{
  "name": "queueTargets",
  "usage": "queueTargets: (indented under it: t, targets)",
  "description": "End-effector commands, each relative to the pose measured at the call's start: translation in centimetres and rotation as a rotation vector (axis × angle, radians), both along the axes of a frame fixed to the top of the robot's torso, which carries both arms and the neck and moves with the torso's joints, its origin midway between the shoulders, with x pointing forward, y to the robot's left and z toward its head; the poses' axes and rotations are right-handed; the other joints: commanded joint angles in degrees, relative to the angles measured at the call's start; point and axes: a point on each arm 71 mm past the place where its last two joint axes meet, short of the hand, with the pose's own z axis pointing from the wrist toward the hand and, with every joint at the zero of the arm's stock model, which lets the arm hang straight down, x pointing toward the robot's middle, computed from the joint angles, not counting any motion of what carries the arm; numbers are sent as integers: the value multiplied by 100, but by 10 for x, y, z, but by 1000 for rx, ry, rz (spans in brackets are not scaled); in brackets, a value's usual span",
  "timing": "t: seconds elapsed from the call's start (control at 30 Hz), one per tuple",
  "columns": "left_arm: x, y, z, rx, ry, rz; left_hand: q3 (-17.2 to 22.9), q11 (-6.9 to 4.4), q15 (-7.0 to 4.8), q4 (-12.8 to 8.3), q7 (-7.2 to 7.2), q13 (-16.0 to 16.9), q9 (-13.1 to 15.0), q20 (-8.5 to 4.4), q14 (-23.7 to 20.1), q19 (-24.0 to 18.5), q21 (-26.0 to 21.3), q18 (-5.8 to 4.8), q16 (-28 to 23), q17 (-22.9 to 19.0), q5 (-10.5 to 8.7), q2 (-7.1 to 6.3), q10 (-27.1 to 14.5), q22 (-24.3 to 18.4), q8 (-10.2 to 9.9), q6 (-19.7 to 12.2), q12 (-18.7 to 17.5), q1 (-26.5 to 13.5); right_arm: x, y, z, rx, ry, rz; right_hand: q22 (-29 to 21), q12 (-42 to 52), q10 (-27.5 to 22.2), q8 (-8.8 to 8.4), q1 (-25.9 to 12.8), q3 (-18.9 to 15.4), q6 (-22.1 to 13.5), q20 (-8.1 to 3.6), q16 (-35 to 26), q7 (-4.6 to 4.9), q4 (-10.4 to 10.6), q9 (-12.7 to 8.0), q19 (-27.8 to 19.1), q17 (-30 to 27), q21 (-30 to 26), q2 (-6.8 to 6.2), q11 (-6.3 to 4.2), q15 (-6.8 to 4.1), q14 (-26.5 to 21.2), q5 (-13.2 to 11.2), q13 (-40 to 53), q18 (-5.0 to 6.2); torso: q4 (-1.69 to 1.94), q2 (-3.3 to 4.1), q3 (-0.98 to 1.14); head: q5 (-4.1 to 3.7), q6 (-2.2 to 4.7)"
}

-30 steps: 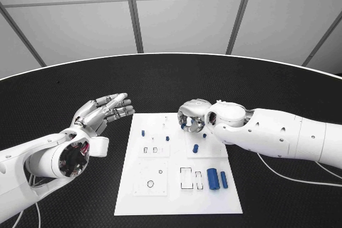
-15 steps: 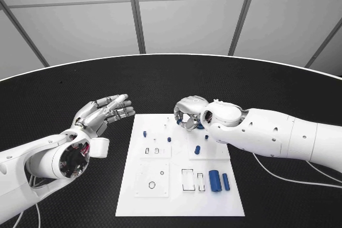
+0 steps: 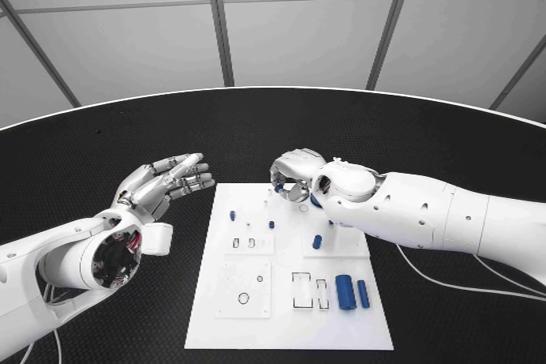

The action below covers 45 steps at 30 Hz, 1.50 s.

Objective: Assemble the parts on the task board

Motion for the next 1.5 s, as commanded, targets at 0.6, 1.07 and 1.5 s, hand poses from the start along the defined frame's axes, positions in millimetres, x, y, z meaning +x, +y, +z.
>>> queueTargets:
  t: [0.6, 1.07, 1.5]
  targets:
    - [0, -2, 3, -2, -3, -8, 16, 38, -13, -28, 445, -6, -7, 2, -32, 27, 26, 107, -35, -7, 19, -6, -23, -10, -31, -4, -42, 5, 8, 8, -1, -6, -4, 4, 376, 18, 65, 24, -41, -1, 57, -30, 24, 10, -31, 19, 128, -3, 43, 15, -6, -59, 309, 7, 10, -105, 52, 61, -18, -14, 18]
    - [0, -3, 4, -3, -4, -13, 19, 39, -13, -31, 446, -6, -8, 2, -32, 27, 25, 108, -37, -7, 19, -6, -24, -11, -33, -5, -46, 6, 12, 12, -3, -18, 5, 3, 376, 16, 67, 24, -45, -1, 57, -30, 24, 9, -31, 22, 127, -5, 43, 18, -7, -60, 309, 0, 11, -104, 60, 79, -9, -4, -4]
    - [1, -4, 6, -3, -5, -18, 23, 41, -12, -34, 447, -6, -10, 2, -33, 28, 24, 108, -42, -7, 18, -6, -26, -14, -36, -6, -54, 6, 15, 13, -4, -22, 6, -1, 364, 12, 67, 22, -52, -3, 55, -31, 19, 9, -32, 27, 121, -14, 35, 18, -7, -60, 307, -10, 12, -102, 59, 81, -15, 2, -43]
